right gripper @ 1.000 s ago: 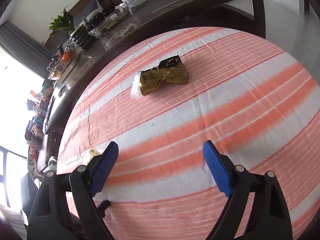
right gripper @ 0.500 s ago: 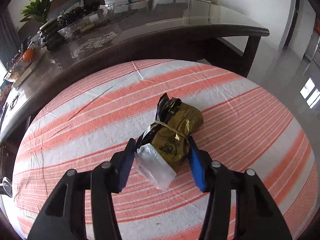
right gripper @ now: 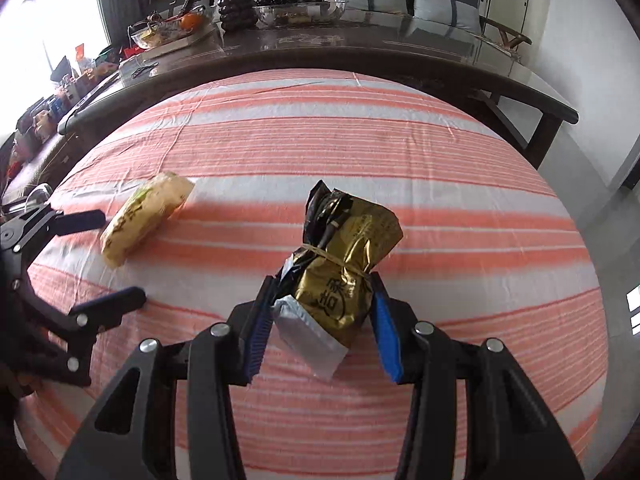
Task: Collect trash
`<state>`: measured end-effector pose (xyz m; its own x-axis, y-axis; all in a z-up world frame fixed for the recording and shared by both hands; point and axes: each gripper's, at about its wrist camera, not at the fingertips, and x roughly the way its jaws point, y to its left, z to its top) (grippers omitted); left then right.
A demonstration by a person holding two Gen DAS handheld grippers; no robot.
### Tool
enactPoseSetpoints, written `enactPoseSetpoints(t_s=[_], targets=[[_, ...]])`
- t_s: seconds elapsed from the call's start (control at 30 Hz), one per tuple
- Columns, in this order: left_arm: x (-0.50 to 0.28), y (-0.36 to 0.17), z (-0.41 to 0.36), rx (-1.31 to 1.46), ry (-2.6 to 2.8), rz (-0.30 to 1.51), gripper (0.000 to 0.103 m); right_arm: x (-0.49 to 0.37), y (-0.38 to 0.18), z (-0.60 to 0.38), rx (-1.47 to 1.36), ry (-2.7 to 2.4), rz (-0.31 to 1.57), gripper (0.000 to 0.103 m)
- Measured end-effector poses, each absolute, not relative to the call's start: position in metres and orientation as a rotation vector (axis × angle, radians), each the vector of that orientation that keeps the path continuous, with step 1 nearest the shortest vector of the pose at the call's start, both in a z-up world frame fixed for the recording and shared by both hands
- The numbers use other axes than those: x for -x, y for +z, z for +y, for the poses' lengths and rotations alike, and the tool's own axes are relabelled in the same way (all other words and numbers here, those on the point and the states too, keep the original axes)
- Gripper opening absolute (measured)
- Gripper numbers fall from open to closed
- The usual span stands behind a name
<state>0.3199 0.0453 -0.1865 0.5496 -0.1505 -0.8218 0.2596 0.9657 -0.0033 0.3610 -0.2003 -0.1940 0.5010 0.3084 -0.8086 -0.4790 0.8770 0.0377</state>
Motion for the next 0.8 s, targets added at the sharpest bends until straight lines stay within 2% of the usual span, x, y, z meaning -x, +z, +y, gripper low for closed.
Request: enactPoseSetpoints(t_s=[0.13,0.23,0.37,0.53,0.7,0.8], targets=[[-0.32,-0.186,0.045,-0.123,-0.244,0.959,0.098,-0.325,-0.196,-0.219,0.201,0.489,0.928,0.046],[-0.32,-0.186,0.046,-0.123,-0.244,0.959,0.098,-0.308,-0.2,-0.229,0.178,0.479,0.934,0.053],[-0.32,-0.187,0.046,-0.113,-0.25,0.959,0.098,-0.294,-0.201,-0.251,0.104,0.45,0.954,0.08],[-0.32,-0.187,0.045,-0.12,-0.246,0.96,0.098,-0.285,-0.2,-0.273,-0.026,0.443,0.951,0.084],[-0.32,-0.188,0.045,-0.124,-0.244,0.96,0.098,-0.278,-0.204,-0.254,0.056,0.376,0.931,0.096],[-0.32,-0.188,0.045,-0.123,-0.244,0.96,0.098,-0.275,-0.207,-0.247,0.133,0.33,0.935,0.098]])
